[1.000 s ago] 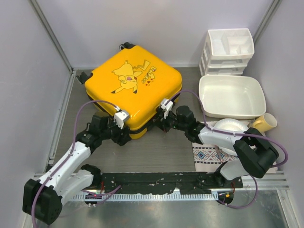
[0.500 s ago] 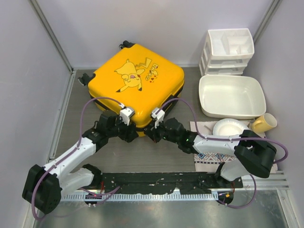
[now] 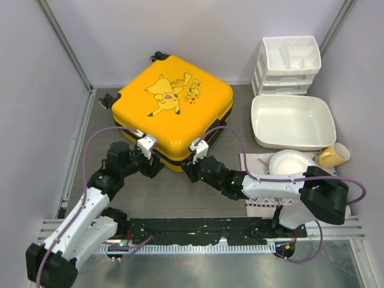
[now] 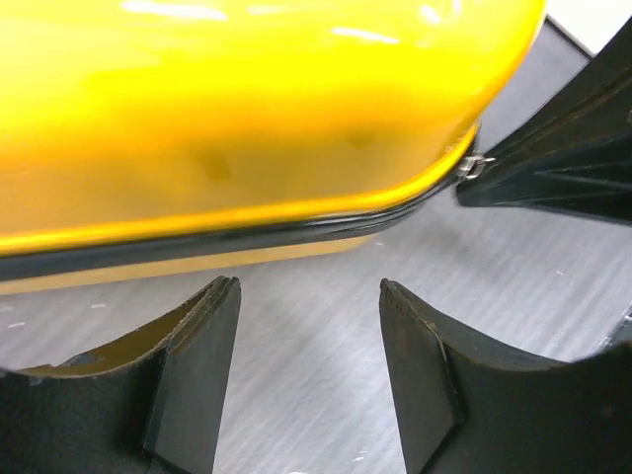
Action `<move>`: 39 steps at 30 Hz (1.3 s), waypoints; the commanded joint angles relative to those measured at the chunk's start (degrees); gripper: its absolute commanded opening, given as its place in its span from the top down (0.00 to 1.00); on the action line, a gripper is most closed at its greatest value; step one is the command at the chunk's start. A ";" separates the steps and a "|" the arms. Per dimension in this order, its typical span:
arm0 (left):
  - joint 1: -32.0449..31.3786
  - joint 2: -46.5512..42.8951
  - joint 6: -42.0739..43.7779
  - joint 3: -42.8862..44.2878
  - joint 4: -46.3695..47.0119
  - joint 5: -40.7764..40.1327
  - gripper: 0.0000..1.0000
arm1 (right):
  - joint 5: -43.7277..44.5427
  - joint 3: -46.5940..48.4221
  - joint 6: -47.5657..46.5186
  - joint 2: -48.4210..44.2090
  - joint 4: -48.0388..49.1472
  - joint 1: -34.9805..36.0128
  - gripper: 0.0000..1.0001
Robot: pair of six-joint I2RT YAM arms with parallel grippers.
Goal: Open, take out, and arrange the luggage
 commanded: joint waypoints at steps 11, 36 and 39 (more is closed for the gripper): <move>33.13 15.88 -10.76 37.82 -11.12 1.80 0.10 | 2.17 -3.13 -0.19 -13.94 -8.04 -10.86 0.99; 29.91 64.68 8.09 72.34 -10.68 -12.87 0.35 | -8.47 -7.80 -8.98 -16.59 -6.64 -22.74 0.99; 27.88 65.91 14.24 71.11 -12.26 -14.46 0.37 | -8.38 -7.27 -9.24 -14.74 -5.50 -22.83 0.99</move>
